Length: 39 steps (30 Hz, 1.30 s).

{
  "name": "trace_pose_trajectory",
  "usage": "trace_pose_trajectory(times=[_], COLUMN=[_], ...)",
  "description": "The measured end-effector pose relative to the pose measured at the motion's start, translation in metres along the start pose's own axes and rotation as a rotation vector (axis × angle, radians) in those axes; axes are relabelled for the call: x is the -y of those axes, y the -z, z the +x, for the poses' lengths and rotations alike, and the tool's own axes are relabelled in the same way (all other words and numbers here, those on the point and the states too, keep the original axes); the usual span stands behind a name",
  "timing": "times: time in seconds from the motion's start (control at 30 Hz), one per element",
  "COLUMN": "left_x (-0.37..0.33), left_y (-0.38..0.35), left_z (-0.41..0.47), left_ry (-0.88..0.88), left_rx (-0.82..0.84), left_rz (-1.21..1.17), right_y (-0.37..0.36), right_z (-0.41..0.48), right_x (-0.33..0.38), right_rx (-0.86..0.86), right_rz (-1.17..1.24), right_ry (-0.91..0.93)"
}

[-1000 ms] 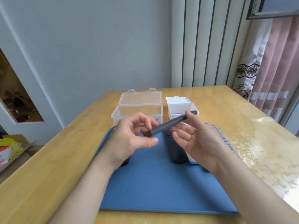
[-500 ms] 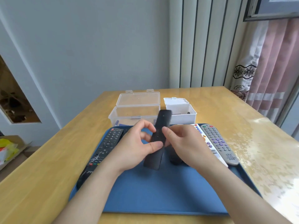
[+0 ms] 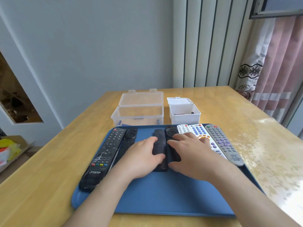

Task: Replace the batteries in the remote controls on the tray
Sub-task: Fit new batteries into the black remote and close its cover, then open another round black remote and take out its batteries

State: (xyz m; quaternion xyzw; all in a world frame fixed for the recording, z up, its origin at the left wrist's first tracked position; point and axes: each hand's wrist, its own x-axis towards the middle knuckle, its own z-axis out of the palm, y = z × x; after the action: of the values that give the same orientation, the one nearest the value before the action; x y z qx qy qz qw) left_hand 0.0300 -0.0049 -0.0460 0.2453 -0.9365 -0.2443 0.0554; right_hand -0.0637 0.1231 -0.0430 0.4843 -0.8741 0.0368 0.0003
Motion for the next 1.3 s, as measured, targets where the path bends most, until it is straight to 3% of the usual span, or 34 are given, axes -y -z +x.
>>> trace_pose_trajectory(times=[0.13,0.2,0.37,0.57,0.67,0.73,0.87,1.07,1.17,1.23,1.3], left_x=[0.004,0.007,0.008,0.011,0.019,0.030,0.033,0.021,0.025,0.021,0.008], left_y=[0.005,0.005,0.003,0.013,0.025,0.028,0.020,0.012,0.023,0.031,0.031], left_z=[-0.001,0.000,0.002,0.000,0.002,0.005,0.007,0.006,0.005,0.004,0.000], left_ry=[-0.051,-0.115,-0.153,-0.097,0.014,0.070,0.138,0.094,0.131,0.144,0.081], left_rx=[0.201,0.236,0.056,0.075,-0.104,-0.209,-0.147,-0.257,-0.322,-0.355,-0.294], left_rz=[-0.244,-0.180,-0.019,0.019,0.129,0.347,0.523,0.556,0.306,-0.207,-0.883], right_y=[0.001,0.000,-0.011,-0.026,-0.027,-0.027,-0.027,-0.028,-0.027,-0.023,-0.012], right_z=[0.001,0.001,0.002,0.005,0.004,0.004,0.004,0.002,0.002,0.004,0.002], right_x=[0.005,0.007,0.007,0.015,0.016,0.017,0.021,0.022,0.023,0.025,0.031], right_rx=[-0.026,0.026,-0.010,-0.113,-0.095,-0.096,-0.128,-0.164,-0.286,-0.467,-0.482], right_rz=[0.185,0.221,0.116,0.057,-0.002,-0.017,-0.013,-0.032,0.093,0.333,0.772], right_ry=[0.114,0.168,0.219,0.239,0.224,0.216,0.210,0.231,0.246,0.211,0.140])
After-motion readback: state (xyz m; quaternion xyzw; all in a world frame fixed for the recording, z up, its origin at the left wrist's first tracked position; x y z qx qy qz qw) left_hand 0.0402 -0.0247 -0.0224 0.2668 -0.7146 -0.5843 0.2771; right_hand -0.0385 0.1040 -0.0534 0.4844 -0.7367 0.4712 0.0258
